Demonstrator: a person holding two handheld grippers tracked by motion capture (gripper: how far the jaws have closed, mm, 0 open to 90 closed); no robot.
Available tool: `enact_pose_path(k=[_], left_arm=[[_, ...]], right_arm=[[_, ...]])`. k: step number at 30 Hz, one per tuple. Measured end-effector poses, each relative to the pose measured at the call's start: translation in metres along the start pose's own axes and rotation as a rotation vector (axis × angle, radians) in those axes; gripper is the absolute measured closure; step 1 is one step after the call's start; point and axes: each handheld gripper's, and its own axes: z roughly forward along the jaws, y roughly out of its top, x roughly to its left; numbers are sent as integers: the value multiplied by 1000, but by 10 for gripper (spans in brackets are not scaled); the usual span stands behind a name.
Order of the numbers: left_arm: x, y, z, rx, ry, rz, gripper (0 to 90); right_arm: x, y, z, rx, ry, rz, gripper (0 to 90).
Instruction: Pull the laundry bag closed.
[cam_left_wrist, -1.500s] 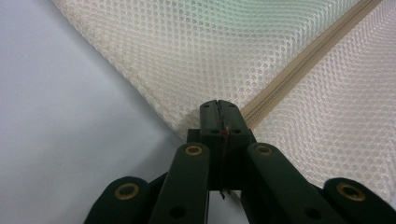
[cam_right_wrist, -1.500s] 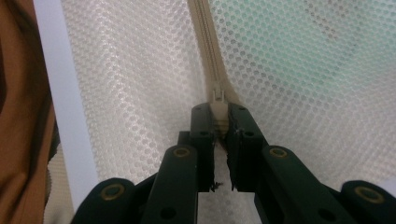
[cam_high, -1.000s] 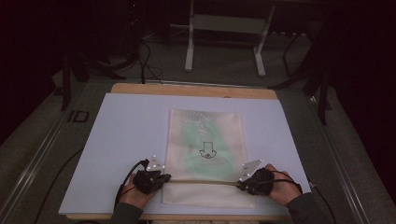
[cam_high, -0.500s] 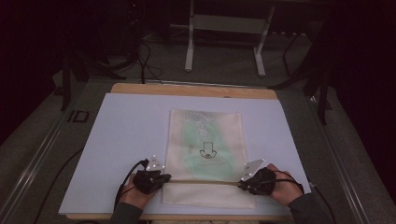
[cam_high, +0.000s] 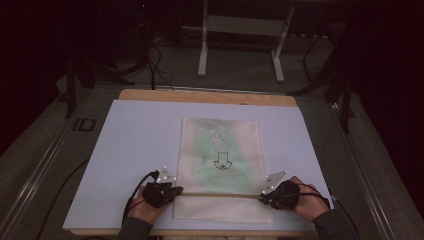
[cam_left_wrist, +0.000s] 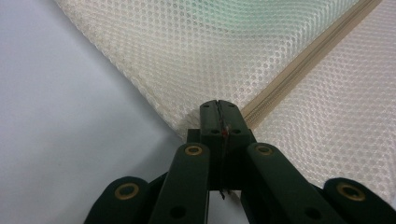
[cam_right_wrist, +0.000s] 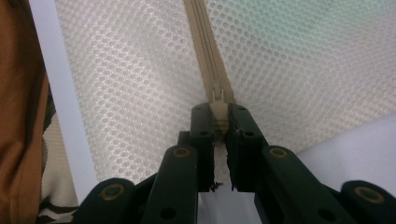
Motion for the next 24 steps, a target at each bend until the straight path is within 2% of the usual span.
enact_pose_path(k=[24], left_arm=[[0,0,0,-2,0,-2,895]], right_arm=[[-6,-14,-7,-7,-12,36,825]])
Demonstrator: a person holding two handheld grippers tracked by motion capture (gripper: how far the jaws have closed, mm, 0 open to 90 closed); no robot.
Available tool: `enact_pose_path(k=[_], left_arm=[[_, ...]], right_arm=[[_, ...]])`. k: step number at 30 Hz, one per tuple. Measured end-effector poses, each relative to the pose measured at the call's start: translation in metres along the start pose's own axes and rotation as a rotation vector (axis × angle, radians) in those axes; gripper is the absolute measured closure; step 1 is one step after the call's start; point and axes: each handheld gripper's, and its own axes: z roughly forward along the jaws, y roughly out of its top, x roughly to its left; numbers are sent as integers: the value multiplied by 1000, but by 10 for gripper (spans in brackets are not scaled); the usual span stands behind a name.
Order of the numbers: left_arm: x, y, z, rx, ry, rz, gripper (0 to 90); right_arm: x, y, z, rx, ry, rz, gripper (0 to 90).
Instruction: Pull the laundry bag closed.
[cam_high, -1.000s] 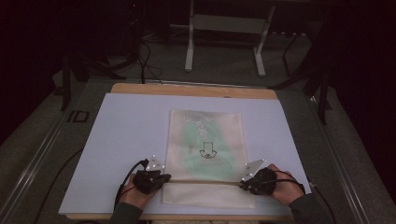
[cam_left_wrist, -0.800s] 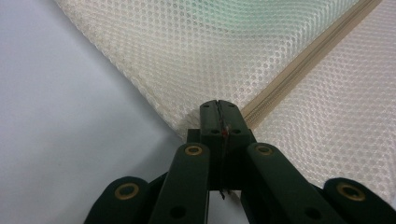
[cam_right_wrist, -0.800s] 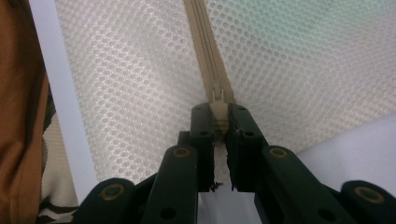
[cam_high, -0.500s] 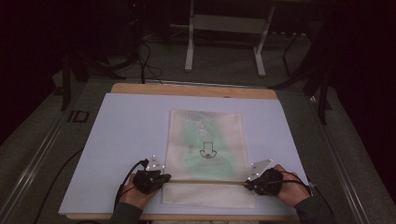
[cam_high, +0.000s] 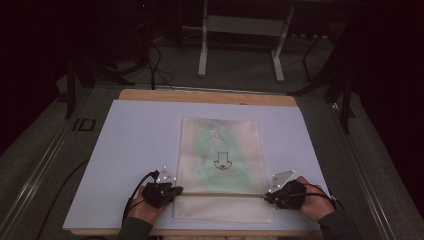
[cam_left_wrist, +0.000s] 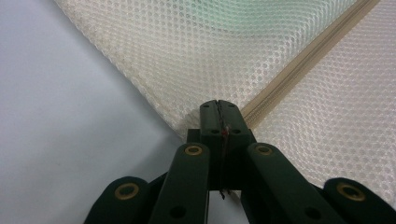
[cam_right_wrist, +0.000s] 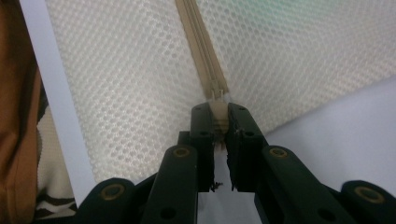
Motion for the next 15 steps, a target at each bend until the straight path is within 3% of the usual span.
enact_pose_path(k=[15], left_arm=[[1,0,0,-1,-6,-14,894]], right_arm=[[-3,0,1,-5,-7,22,820]])
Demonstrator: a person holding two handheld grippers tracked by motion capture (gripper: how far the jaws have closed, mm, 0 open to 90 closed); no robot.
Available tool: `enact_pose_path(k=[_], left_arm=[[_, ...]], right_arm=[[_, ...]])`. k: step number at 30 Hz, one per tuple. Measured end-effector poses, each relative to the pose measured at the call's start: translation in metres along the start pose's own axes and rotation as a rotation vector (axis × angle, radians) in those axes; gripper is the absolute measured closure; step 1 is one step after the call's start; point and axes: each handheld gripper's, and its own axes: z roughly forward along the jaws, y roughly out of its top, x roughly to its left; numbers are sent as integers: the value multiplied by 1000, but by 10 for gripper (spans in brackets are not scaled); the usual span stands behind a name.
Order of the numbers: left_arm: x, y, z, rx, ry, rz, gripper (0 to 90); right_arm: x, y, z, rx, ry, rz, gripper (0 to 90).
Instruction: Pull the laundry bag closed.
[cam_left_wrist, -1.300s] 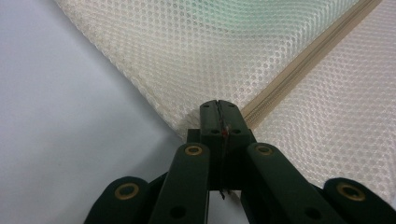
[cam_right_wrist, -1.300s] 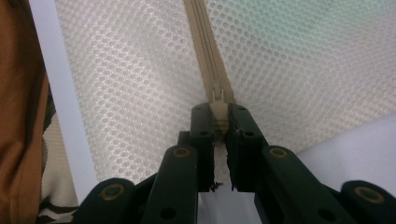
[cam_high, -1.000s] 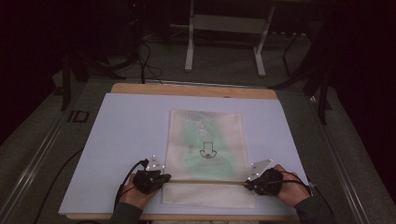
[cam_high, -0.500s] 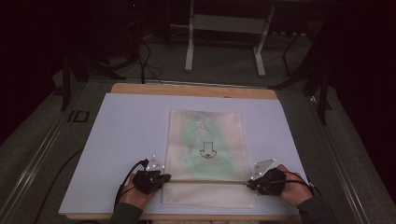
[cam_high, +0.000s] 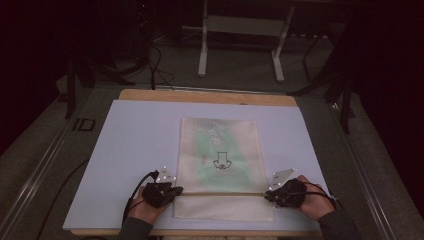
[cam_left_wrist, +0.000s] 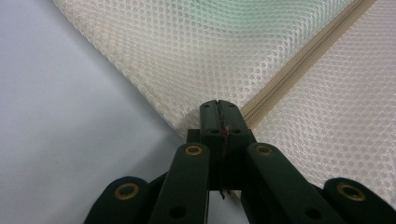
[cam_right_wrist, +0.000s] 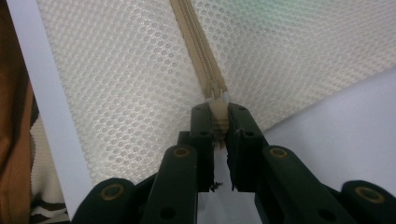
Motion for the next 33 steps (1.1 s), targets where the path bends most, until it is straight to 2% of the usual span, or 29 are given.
enact_pose_path(k=[12,17,30,33], left_arm=[[2,-1,0,-13,-17,-11,893],[6,-3,0,-27,-44,-28,891],[5,-3,0,-26,-38,-22,890],[5,-3,0,-25,-38,-22,889]], right_arm=[[0,-5,0,-57,0,48,732],[-1,-6,0,-93,-1,76,698],[-2,-7,-1,-144,-10,110,657],[-4,-9,-3,-174,-15,130,651]])
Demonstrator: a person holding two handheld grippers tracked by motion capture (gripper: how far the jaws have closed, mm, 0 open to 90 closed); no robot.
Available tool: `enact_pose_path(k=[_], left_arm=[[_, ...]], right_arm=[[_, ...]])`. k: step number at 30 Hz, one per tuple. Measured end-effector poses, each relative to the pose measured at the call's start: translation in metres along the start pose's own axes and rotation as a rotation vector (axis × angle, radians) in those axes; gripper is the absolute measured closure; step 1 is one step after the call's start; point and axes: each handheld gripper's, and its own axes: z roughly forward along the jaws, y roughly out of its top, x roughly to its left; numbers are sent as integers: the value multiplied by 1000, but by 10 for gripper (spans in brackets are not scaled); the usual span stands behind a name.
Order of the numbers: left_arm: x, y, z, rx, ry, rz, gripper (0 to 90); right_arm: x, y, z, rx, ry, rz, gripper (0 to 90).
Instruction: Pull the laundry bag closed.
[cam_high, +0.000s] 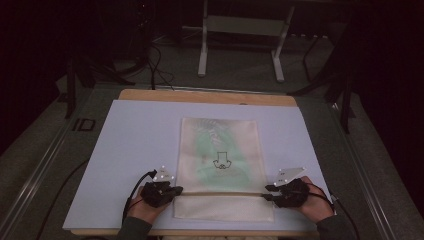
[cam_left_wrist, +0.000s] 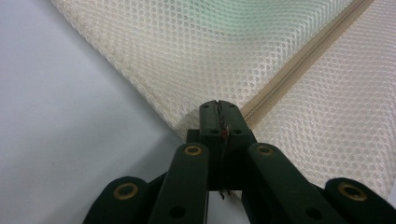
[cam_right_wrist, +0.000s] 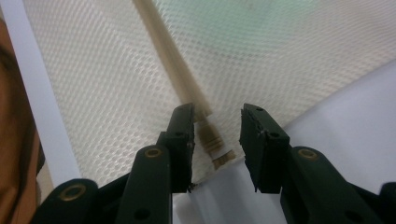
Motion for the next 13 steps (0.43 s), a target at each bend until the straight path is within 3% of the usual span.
enact_pose_path(k=[6,13], left_arm=[[0,0,0,1,-1,2,889],[0,0,0,3,1,5,889]], right_arm=[[-6,-5,-5,-46,-26,58,625],[-12,-10,-4,-50,-51,96,596]])
